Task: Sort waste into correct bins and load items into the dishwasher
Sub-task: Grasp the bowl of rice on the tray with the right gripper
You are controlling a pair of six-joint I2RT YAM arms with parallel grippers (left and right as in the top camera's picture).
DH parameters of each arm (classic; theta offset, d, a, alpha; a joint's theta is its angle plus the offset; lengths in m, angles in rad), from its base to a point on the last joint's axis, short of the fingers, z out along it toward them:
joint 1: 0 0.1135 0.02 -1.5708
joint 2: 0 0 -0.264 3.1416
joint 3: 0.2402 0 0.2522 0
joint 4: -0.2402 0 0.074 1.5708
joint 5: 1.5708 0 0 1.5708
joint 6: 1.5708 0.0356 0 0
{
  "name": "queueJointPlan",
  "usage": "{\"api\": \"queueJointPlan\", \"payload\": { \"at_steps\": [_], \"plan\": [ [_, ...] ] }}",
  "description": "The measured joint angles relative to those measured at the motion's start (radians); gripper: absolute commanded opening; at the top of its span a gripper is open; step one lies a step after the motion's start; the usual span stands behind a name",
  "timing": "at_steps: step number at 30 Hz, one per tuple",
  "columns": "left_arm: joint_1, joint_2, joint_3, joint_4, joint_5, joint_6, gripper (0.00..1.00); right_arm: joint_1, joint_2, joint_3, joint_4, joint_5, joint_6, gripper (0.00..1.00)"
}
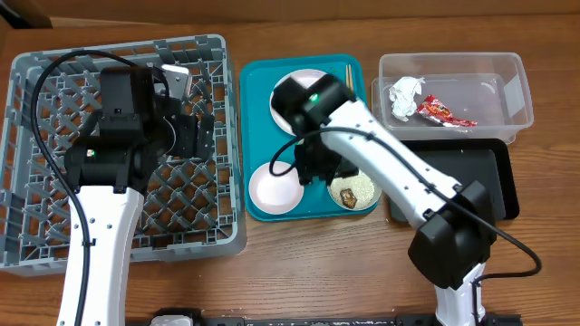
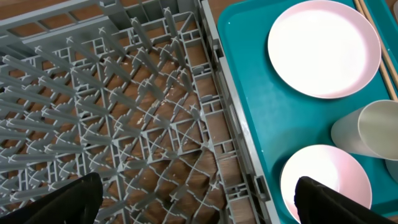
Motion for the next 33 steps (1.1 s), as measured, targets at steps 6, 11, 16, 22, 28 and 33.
{"api": "queueJointPlan", "payload": {
  "at_steps": [6, 11, 16, 22, 28, 33],
  "plan": [
    [0.0, 0.0, 0.0, 0.0, 0.0, 0.0, 1.0, 0.023, 0.0, -0.201, 0.18, 0.037, 0.003, 0.57],
    [0.0, 0.0, 0.0, 0.0, 0.0, 0.0, 1.0, 0.026, 0.0, -0.322, 0.307, 0.066, -0.014, 0.5],
    [0.0, 0.0, 0.0, 0.0, 0.0, 0.0, 1.0, 0.026, 0.0, -0.388, 0.375, 0.081, -0.032, 0.33],
    [0.0, 0.0, 0.0, 0.0, 0.0, 0.0, 1.0, 0.026, 0.0, -0.402, 0.391, 0.085, -0.039, 0.23],
    [0.0, 0.0, 0.0, 0.0, 0.0, 0.0, 1.0, 0.026, 0.0, -0.402, 0.391, 0.092, -0.041, 0.14],
    [0.0, 0.0, 0.0, 0.0, 0.0, 0.0, 1.0, 0.026, -0.03, -0.402, 0.399, 0.092, -0.042, 0.09]
  ]
}}
